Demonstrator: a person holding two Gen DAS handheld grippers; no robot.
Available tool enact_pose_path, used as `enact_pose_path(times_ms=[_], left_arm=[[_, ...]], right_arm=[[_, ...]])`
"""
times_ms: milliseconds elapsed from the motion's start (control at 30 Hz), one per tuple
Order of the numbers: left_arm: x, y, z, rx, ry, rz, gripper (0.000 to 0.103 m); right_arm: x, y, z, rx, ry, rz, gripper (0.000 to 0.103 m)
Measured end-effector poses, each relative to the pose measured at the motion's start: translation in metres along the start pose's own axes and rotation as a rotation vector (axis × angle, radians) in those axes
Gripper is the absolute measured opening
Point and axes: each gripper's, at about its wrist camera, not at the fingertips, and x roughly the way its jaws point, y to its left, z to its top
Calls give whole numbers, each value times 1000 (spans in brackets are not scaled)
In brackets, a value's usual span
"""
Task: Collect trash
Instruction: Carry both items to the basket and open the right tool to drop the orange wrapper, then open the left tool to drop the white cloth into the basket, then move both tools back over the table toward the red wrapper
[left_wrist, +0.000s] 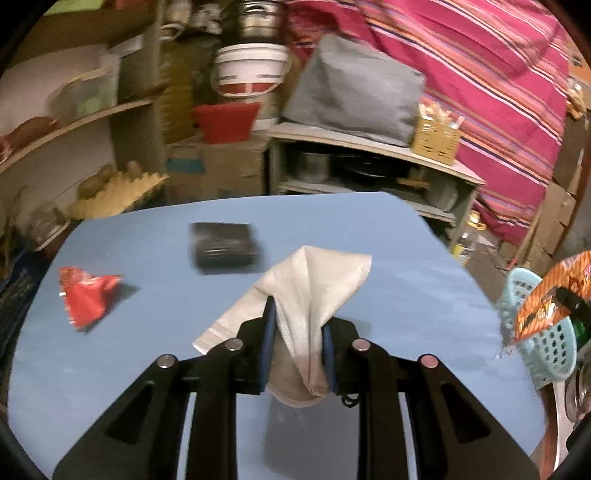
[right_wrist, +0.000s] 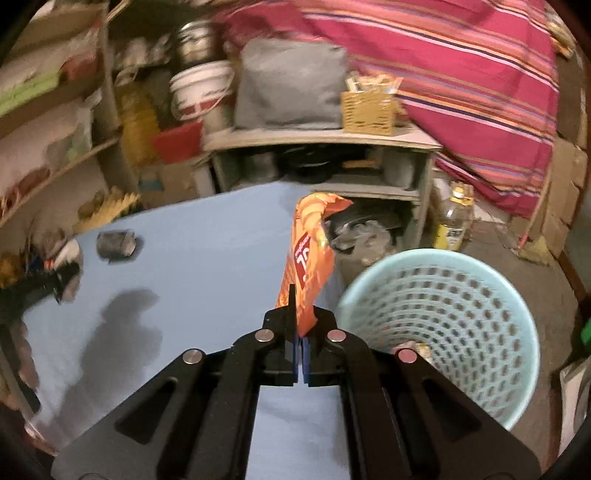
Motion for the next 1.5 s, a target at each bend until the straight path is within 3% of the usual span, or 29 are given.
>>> enact_pose_path(times_ms=[333, 600, 633, 700, 833, 900, 967, 1033, 1133, 1300, 1500], left_arm=[[8, -141, 8, 133, -41, -139, 23], [21, -235, 7, 209, -29, -235, 23], [23, -241, 6, 216, -26, -240, 24], [32, -255, 6, 229, -13, -245, 24], [42, -271, 3, 236, 8, -259, 24], [49, -280, 0, 241, 20, -266, 24], [55, -288, -2, 243, 34, -278, 24], [62, -300, -4, 250, 48, -289, 24], [67, -316, -7, 263, 55, -309, 28], [69, -332, -9, 272, 53, -332, 59], [68, -331, -9, 289, 45, -316, 69]], right_arm=[[-24, -90, -6, 64, -13, -177, 2], [-17, -145, -20, 154, 11, -187, 6], [-16, -148, -20, 161, 16, -189, 10], [-12, -154, -22, 173, 31, -201, 47], [-10, -162, -26, 194, 38, -199, 53], [-12, -167, -27, 208, 38, -233, 68], [-16, -175, -28, 248, 22, -246, 77], [-21, -182, -28, 276, 12, -249, 78], [-27, -188, -28, 293, -3, -272, 82], [-29, -197, -31, 315, -2, -297, 85], [-29, -199, -32, 331, 0, -305, 86]])
